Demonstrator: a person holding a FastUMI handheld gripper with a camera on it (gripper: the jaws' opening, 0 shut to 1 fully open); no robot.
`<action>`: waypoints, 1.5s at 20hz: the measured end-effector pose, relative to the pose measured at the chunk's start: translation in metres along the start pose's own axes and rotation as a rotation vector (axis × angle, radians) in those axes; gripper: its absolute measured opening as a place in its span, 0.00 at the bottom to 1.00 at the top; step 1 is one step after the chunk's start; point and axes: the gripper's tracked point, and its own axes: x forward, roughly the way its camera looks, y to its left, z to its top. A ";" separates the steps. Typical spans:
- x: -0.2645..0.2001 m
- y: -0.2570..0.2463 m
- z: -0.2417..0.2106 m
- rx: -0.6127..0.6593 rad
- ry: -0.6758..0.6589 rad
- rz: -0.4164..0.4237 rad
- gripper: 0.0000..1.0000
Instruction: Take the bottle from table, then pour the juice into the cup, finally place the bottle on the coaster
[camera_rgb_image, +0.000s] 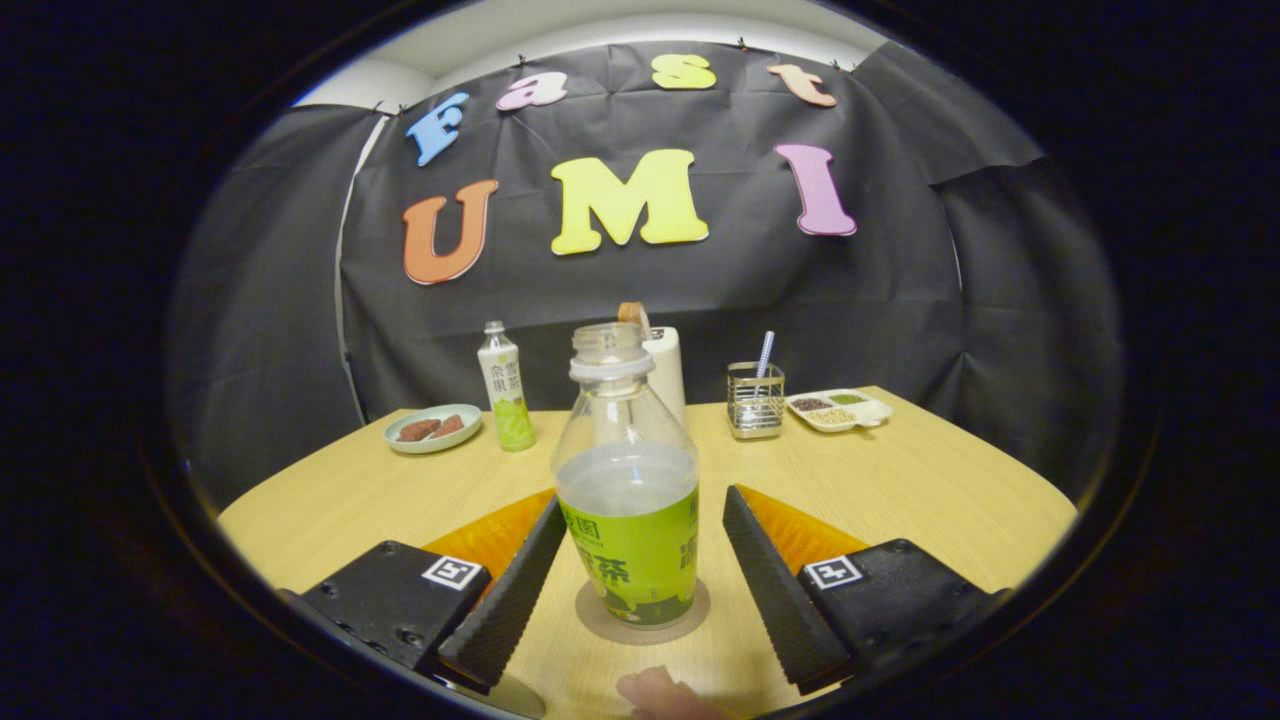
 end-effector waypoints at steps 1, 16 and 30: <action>-0.007 -0.001 0.002 0.005 -0.003 0.001 1.00; -0.160 -0.010 0.049 -0.066 -0.093 -0.052 1.00; -0.268 -0.016 0.050 -0.038 -0.167 -0.064 1.00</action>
